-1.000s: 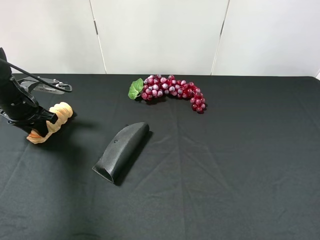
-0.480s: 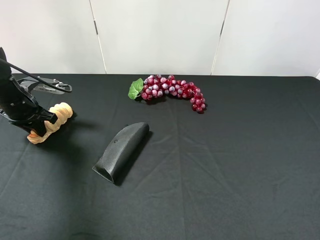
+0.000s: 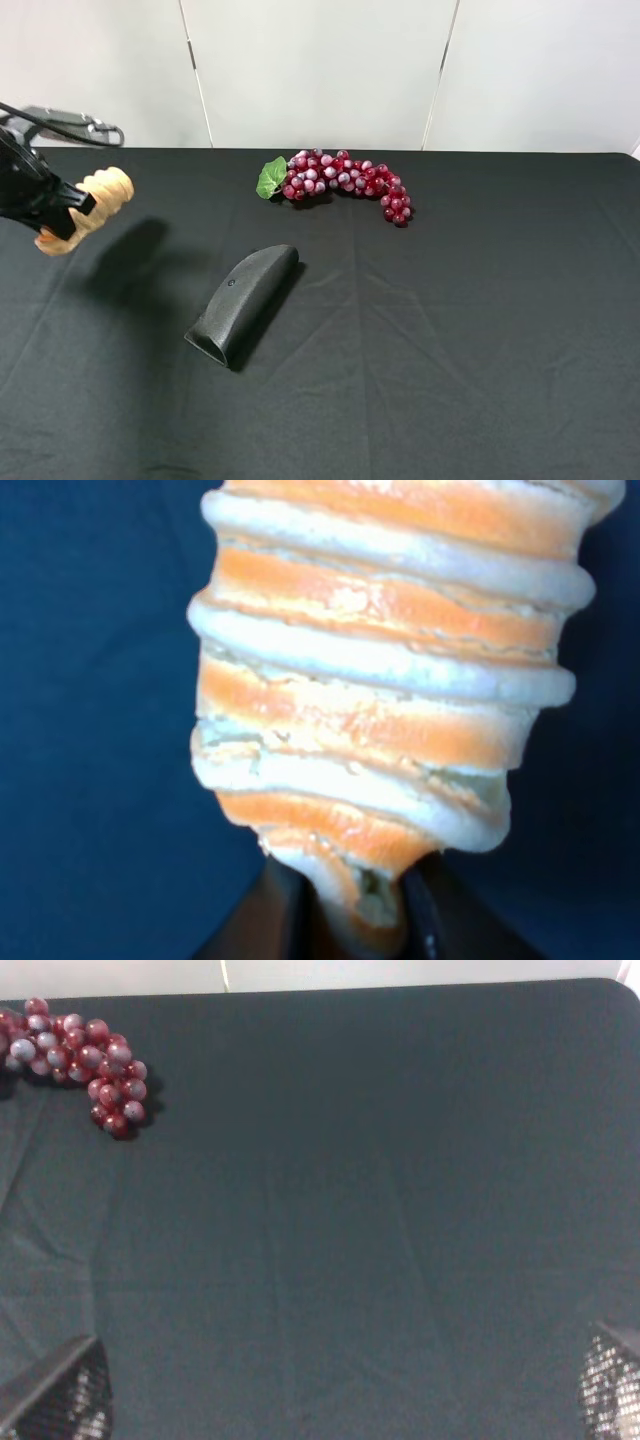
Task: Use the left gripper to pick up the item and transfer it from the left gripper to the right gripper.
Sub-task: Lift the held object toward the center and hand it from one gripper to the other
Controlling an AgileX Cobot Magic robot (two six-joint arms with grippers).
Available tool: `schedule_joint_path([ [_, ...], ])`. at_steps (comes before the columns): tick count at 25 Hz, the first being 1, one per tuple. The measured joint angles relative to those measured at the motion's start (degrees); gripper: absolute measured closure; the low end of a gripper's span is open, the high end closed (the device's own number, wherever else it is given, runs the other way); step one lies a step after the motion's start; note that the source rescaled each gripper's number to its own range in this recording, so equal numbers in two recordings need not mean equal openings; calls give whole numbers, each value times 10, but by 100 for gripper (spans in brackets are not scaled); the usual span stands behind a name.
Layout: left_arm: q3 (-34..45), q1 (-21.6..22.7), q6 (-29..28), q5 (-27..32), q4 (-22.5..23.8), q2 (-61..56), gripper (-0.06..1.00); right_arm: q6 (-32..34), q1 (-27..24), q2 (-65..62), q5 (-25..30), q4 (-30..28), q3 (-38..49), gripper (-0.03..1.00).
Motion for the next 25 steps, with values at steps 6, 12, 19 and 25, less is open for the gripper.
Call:
schedule_joint_path([
  [6, 0, 0, 0, 34, 0, -64, 92, 0, 0, 0, 0, 0, 0, -3],
  [12, 0, 0, 0, 68, -7, -123, 92, 0, 0, 0, 0, 0, 0, -3],
  [19, 0, -82, 42, 100, -7, -143, 93, 0, 0, 0, 0, 0, 0, -3],
  [25, 0, -199, 54, 103, 15, -143, 93, 17, 0, 1, 0, 24, 0, -3],
])
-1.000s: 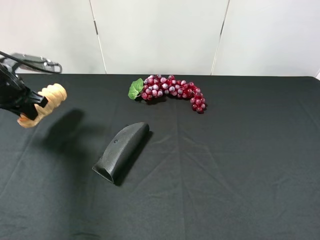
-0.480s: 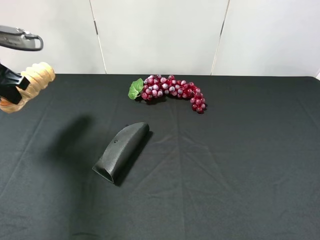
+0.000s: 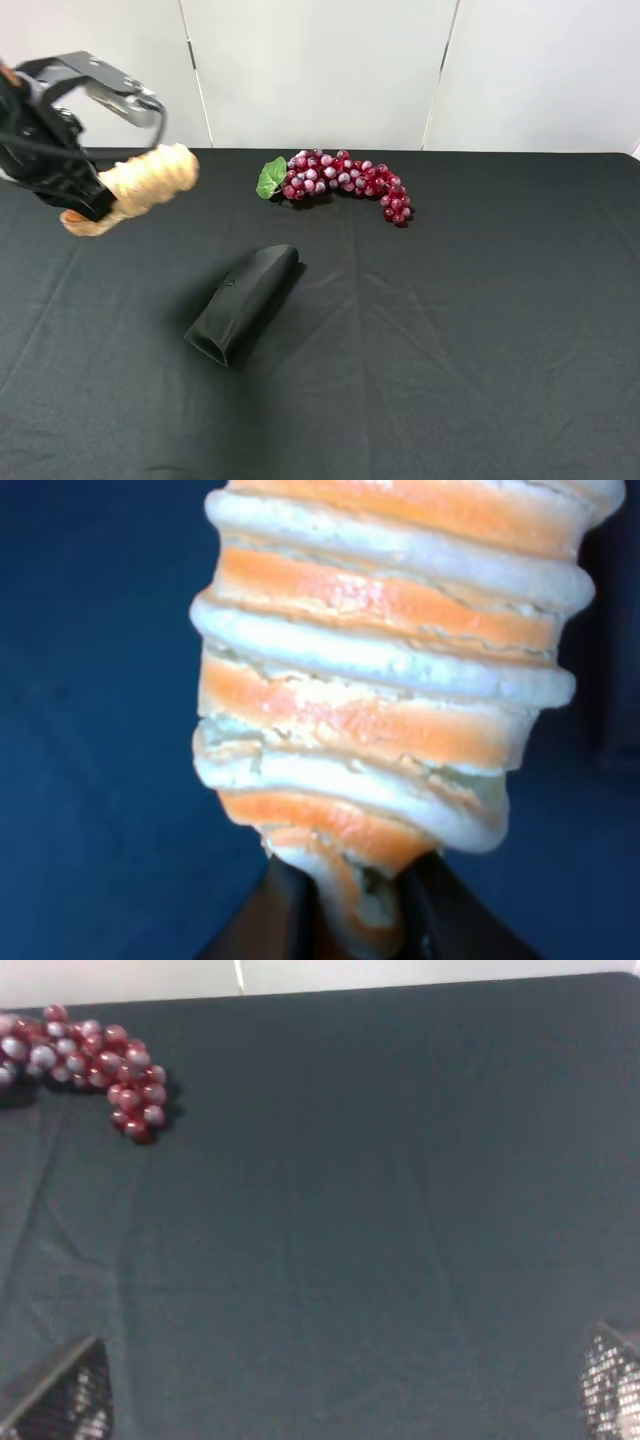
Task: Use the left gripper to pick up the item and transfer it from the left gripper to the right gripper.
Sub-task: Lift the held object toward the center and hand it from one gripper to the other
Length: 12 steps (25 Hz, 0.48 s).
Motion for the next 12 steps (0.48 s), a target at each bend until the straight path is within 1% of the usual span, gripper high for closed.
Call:
schedule_joint_path([
  [5, 0, -91, 1, 0, 26, 0, 93, 20, 0, 56, 18, 40, -19, -3],
  [8, 0, -137, 6, -4, 29, 0, 93, 26, 1, 114, 24, 82, -38, -3],
  [12, 0, -194, 30, -22, 30, 0, 93, 27, 10, 175, 20, 140, -50, -3],
])
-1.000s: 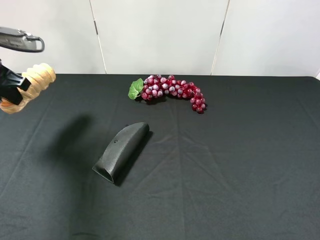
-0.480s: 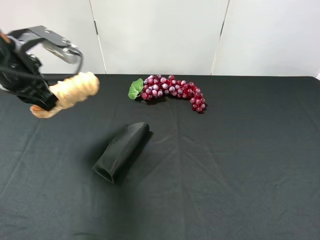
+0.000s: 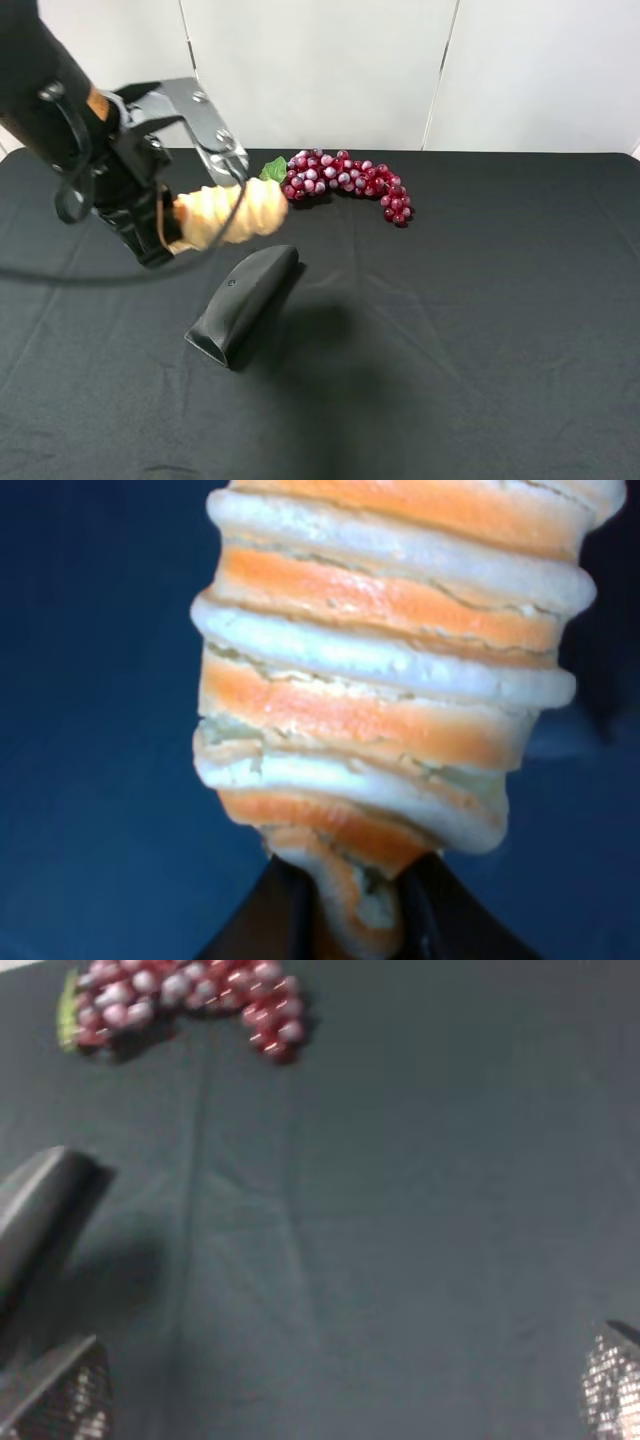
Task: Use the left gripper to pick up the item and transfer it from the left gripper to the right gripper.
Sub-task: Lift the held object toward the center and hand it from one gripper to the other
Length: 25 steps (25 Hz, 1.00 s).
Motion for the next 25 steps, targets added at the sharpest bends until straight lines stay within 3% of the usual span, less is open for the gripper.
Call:
schedule_joint_path([
  [4, 0, -50, 24, -23, 0, 0, 93, -45, 1, 64, -7, 62, 0, -3],
  [10, 0, -91, 30, -66, 1, 0, 94, -136, 1, 148, -26, 186, 0, -3],
  [25, 0, -99, 30, -105, -1, 0, 94, -375, 1, 347, -62, 397, -1, -3],
])
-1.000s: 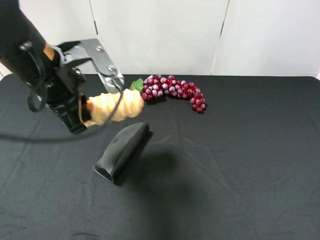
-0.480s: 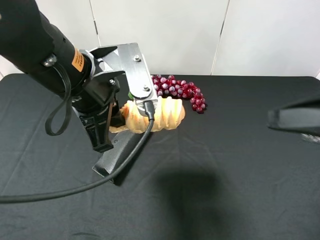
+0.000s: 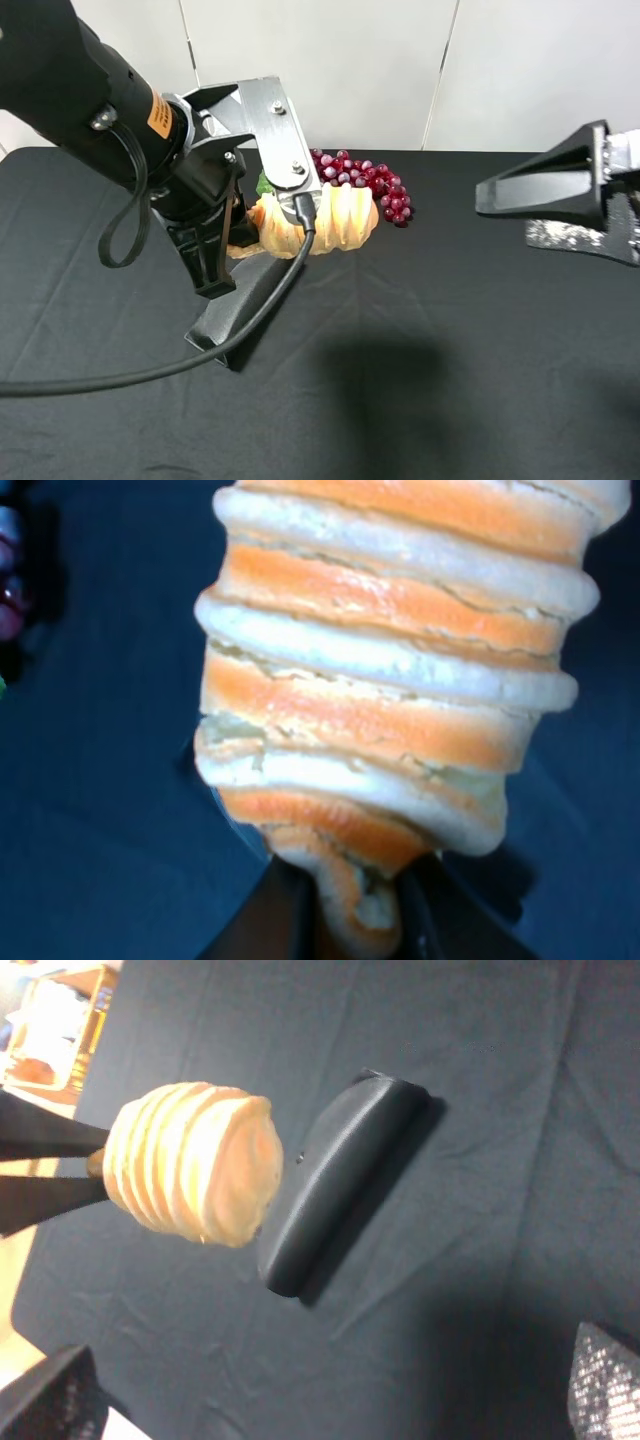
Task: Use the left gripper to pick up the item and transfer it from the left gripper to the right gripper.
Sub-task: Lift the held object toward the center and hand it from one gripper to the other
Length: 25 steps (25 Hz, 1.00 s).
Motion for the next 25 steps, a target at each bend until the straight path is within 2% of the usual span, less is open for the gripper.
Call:
schedule_joint_path([
  [8, 0, 0, 1, -23, -1, 0, 94, -86, 0, 82, -9, 70, -1, -3],
  [17, 0, 0, 32, -68, -44, 0, 94, -156, 0, 145, -7, 140, -1, -3],
  [25, 0, 0, 42, -74, -51, 0, 94, -210, 0, 168, 5, 201, -1, -3],
])
